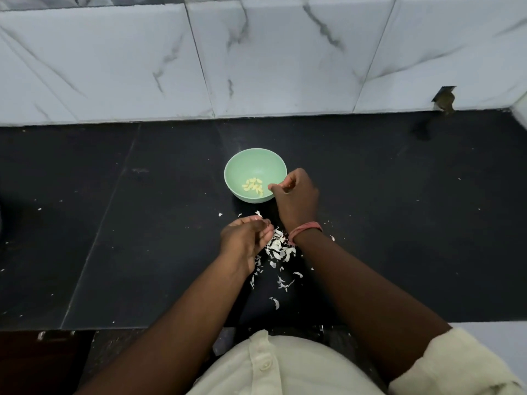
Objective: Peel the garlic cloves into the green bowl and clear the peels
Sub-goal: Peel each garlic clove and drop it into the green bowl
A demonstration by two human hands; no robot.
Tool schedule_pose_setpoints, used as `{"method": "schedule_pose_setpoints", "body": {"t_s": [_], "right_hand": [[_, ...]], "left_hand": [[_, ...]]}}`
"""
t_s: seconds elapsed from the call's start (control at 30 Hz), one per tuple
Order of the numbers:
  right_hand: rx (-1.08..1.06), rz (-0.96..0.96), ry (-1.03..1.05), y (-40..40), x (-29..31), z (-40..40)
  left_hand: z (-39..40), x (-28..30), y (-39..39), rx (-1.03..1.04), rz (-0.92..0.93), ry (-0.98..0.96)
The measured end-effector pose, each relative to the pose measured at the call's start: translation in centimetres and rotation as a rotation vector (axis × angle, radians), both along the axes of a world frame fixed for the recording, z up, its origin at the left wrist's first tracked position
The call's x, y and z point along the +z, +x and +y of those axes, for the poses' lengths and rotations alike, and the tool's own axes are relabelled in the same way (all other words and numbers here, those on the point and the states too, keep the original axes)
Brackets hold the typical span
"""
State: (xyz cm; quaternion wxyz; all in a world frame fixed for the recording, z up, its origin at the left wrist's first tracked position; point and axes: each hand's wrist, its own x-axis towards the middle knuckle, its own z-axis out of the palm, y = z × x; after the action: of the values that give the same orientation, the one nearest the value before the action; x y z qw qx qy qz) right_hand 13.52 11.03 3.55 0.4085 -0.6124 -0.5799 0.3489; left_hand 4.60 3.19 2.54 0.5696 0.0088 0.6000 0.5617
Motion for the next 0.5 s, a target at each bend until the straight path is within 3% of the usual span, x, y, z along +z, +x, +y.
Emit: {"method": "schedule_pose_setpoints", "body": {"t_s": [0.1,0.23,0.4,0.5], "right_hand": [[-0.043,-0.032,0.045,2.8,-0.9,-0.8],[-0.106,-0.142,-0.076,8.8,-2.6,-3.3],[-0.188,-0.084,-0.193,12.1,-3.4,-4.5],[-0.111,-0.192,-0.202,12.3,-3.6,-4.7]], "left_hand": [[0.0,-0.4,0.3,-0.044,0.026,-0.008],[-0.1,-0.9,1.0,-0.033,0.049,-0.038],[-0.1,-1.6,2.0,-0.023,0.060,-0.047],[0.0,-1.4,2.6,-0.062,0.065,-0.042]]}}
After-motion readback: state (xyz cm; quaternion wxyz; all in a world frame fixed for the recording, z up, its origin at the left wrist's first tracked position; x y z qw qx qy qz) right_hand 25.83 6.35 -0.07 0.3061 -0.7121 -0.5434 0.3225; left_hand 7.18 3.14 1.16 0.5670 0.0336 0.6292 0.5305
